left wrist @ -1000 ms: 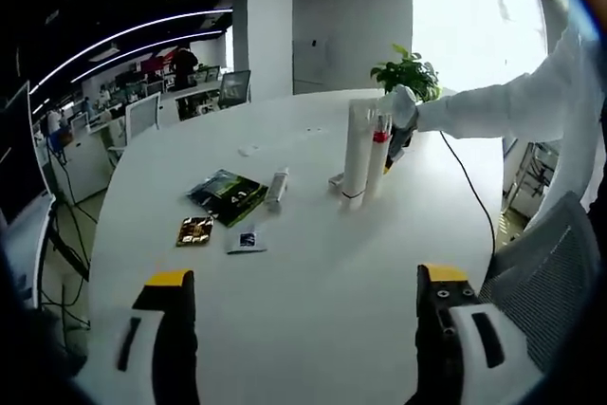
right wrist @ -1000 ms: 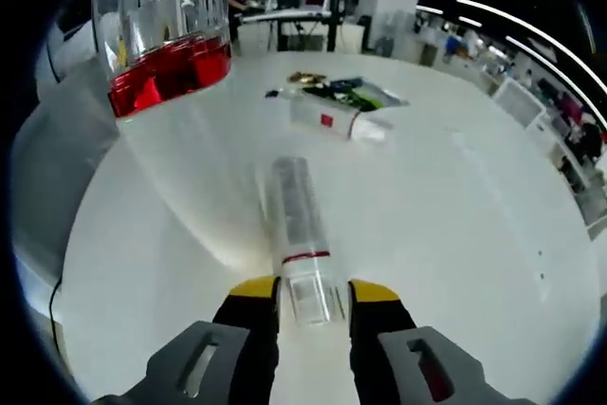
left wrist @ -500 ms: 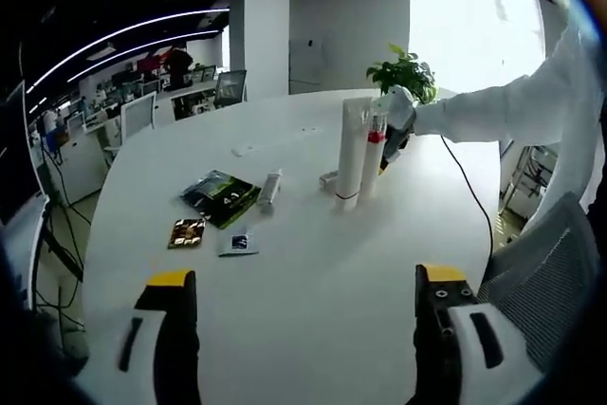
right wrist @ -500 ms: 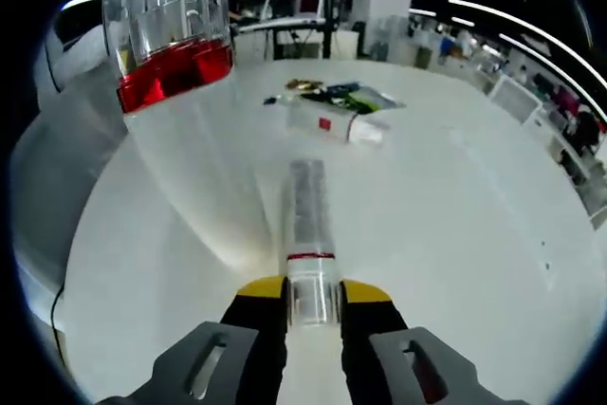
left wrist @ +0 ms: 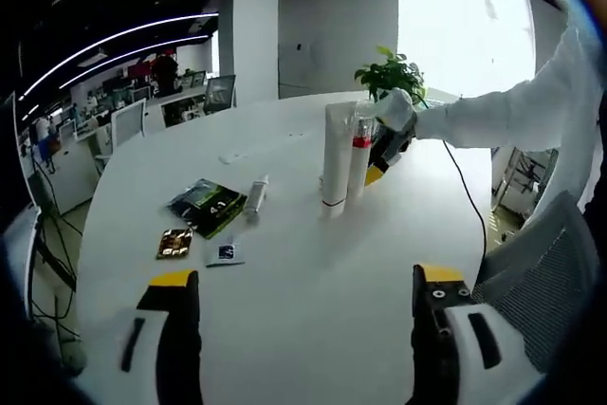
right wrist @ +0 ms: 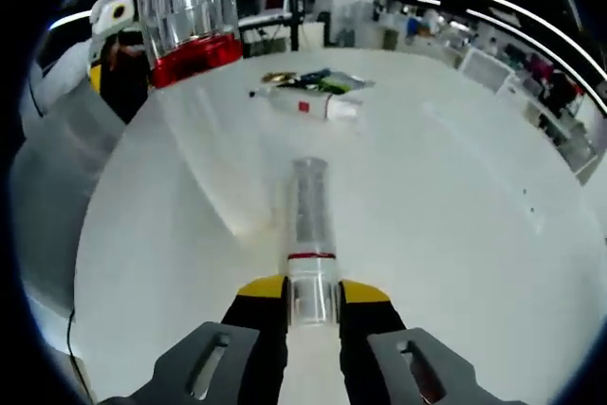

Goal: Arrange the skincare products in the storage area until every visible bottle or jar stands upright without overlapping.

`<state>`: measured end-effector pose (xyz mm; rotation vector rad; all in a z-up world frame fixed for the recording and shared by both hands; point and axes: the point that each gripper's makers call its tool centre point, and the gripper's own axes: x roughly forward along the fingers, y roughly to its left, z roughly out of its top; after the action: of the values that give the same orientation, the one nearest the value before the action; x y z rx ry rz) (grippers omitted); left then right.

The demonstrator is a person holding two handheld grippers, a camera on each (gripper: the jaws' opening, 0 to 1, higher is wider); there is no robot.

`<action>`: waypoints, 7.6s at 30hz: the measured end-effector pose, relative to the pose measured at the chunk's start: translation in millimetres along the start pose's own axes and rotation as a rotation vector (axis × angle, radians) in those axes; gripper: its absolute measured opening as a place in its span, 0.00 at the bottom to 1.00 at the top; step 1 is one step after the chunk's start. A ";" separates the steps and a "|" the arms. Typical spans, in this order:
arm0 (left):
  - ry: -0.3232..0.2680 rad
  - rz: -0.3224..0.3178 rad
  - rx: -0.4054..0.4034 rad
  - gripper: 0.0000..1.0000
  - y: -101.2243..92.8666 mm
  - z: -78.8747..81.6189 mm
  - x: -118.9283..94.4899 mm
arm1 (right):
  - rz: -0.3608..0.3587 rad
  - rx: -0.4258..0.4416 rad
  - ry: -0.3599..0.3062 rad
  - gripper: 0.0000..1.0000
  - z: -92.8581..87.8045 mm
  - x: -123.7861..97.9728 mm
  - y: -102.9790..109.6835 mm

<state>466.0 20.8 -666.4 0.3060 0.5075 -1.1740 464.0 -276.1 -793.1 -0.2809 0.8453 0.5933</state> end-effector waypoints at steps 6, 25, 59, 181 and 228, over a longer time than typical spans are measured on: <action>0.007 -0.042 0.037 0.86 -14.4 2.3 10.0 | -0.021 0.036 0.013 0.11 -12.9 -24.2 10.9; 0.038 -0.238 0.268 0.69 -87.7 12.6 50.2 | -0.034 -0.065 0.090 0.11 -26.0 -84.1 57.6; 0.132 -0.290 0.718 0.41 -138.2 10.8 127.5 | 0.063 -0.519 0.180 0.11 37.6 -75.9 149.5; -0.100 -0.106 0.263 0.17 -102.4 16.3 177.2 | -0.510 0.437 -0.401 0.10 90.1 -78.0 93.4; -0.074 -0.090 0.270 0.14 -99.0 14.9 195.3 | -0.554 0.390 -0.319 0.11 77.3 -59.9 93.1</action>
<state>434.4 -178.0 -753.8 0.4732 0.3003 -1.3392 425.6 -188.5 -697.9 -0.0516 0.5233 -0.0518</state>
